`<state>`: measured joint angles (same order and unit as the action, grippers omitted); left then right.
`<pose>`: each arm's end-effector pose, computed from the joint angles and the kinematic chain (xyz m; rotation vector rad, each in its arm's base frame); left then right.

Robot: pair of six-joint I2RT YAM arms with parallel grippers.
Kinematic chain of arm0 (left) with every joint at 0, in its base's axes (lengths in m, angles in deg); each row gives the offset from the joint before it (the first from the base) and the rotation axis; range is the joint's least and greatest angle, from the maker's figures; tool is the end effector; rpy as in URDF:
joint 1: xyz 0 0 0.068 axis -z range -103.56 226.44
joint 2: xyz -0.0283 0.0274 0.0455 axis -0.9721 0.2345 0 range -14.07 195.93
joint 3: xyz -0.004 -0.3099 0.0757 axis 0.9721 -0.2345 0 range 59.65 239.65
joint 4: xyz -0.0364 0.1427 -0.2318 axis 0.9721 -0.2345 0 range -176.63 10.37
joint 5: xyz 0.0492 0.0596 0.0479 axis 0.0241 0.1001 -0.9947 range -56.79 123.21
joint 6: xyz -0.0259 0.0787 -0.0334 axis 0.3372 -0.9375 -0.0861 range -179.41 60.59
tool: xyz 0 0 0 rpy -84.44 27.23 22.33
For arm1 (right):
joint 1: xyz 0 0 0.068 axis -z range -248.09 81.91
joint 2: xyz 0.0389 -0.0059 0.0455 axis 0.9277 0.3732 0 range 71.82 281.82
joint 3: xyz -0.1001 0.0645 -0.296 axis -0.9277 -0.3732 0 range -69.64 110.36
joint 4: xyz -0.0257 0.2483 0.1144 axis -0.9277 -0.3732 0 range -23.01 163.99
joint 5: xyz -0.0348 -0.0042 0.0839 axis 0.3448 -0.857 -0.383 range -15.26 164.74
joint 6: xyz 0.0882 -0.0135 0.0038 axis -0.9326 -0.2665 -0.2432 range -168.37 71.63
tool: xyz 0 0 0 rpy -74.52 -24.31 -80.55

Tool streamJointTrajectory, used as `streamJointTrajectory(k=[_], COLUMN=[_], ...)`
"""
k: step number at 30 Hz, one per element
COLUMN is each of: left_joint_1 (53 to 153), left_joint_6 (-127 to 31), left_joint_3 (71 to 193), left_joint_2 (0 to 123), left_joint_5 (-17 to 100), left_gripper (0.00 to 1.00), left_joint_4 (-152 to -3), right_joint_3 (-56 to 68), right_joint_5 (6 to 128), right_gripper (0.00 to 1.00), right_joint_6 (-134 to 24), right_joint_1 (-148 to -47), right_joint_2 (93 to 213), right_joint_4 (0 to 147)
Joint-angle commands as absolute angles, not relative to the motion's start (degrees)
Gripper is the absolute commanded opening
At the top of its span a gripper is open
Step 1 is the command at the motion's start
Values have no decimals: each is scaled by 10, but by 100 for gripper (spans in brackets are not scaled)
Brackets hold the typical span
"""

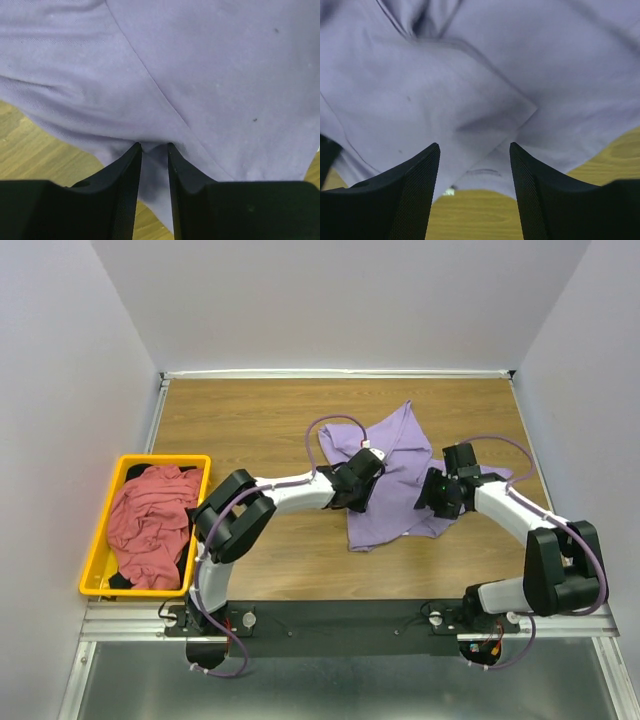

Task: Fold and stack the t-shirts
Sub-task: Flatten the tshirt out

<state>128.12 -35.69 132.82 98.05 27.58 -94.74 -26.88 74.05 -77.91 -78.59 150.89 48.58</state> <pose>0.2954 -0.3610 0.1619 0.5782 2.4915 -0.4079 0.2731 0.0517 0.1792 0.4378 2.6349 0.2454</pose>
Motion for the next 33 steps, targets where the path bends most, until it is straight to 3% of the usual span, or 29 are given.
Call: streamJointTrajectory(k=[1,5,9,14,17,19,20,21,23,29,33], left_joint_1=[1253,1208,1156,1078,1041,1026,1022,1016,1012,1016,1047], left_joint_6=[-361,-369,-382,-417,-430,-430,-428,-427,-420,-367,-321], left_joint_3=[1341,1387,1457,1593,1677,1704,1702,1684,1639,1502,1378], left_joint_2=[1027,1074,1111,1179,1203,1197,1177,1163,1113,960,883], left_joint_5=[236,213,191,154,161,169,171,175,174,198,234], left_gripper=[36,35,35,38,45,56,61,72,80,79,76], left_joint_4=[-987,-1015,-1040,-1097,-1108,-1106,-1092,-1082,-1054,-1015,-1007], right_joint_3=[-308,-335,-319,-149,-53,-29,-22,-18,-22,-62,-100], right_joint_5=[640,552,505,463,445,460,501,524,599,792,830], right_gripper=[65,65,65,66,65,65,65,65,65,64,61], right_joint_6=[-808,-815,-826,-806,-799,-797,-786,-781,-764,-733,-725], right_joint_1=[-786,-816,-913,-1029,-1068,-1069,-1068,-1069,-1068,-1064,-1046], right_joint_2=[1509,1536,1595,1735,1797,1792,1771,1759,1713,1619,1578], right_joint_4=[460,462,498,517,517,516,510,505,485,403,371])
